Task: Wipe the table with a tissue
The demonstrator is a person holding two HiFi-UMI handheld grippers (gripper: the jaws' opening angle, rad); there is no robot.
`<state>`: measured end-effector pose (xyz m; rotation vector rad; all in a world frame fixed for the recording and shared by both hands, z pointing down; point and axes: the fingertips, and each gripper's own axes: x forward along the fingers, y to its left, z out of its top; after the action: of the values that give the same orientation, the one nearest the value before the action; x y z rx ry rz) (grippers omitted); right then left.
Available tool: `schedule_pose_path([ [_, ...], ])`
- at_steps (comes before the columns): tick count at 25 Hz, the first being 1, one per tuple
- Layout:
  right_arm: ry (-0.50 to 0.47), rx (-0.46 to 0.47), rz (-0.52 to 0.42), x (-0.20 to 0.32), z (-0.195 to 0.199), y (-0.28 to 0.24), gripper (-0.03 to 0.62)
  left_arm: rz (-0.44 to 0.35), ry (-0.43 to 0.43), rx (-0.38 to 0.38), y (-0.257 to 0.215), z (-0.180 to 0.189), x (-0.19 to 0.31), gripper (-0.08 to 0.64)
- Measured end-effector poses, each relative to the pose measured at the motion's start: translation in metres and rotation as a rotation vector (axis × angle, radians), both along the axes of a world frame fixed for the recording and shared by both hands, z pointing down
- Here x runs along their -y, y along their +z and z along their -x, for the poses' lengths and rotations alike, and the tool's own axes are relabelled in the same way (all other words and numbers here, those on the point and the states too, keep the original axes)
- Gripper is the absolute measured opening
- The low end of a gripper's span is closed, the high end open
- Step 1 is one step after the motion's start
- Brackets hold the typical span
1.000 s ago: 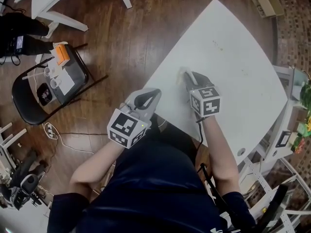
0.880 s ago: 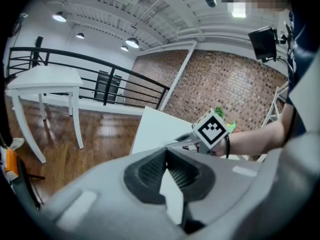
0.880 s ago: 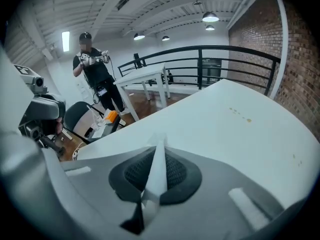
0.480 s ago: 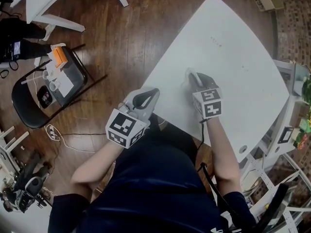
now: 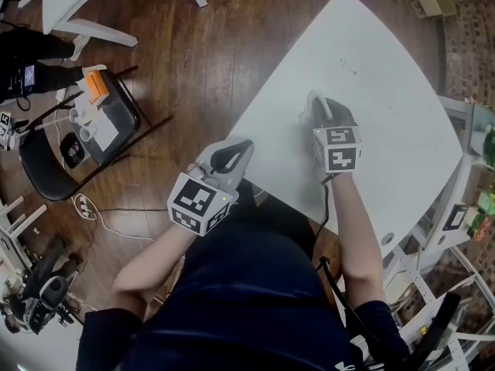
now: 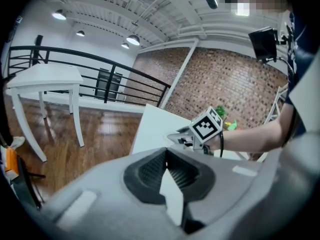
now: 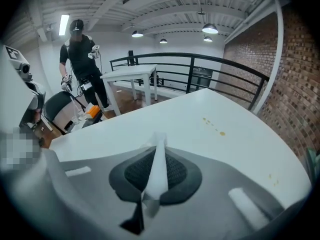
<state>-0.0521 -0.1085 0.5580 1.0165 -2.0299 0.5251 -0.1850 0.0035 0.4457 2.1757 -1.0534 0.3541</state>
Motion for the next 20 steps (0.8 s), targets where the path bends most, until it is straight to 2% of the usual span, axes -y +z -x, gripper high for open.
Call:
schedule_pose_path([
  [7, 0.008, -0.011, -0.031, 0.004, 0.014, -0.004, 0.012, -0.001, 0.020, -0.005, 0.002, -0.008, -0.001, 0.003],
  [16, -0.110, 0.021, -0.040, -0.001, 0.066, -0.004, 0.012, -0.001, 0.043, -0.001, 0.000, -0.018, -0.002, 0.002],
  [20, -0.146, 0.036, -0.036, -0.017, 0.066, -0.004, 0.012, 0.001, 0.044, 0.003, 0.000, -0.020, -0.003, 0.003],
])
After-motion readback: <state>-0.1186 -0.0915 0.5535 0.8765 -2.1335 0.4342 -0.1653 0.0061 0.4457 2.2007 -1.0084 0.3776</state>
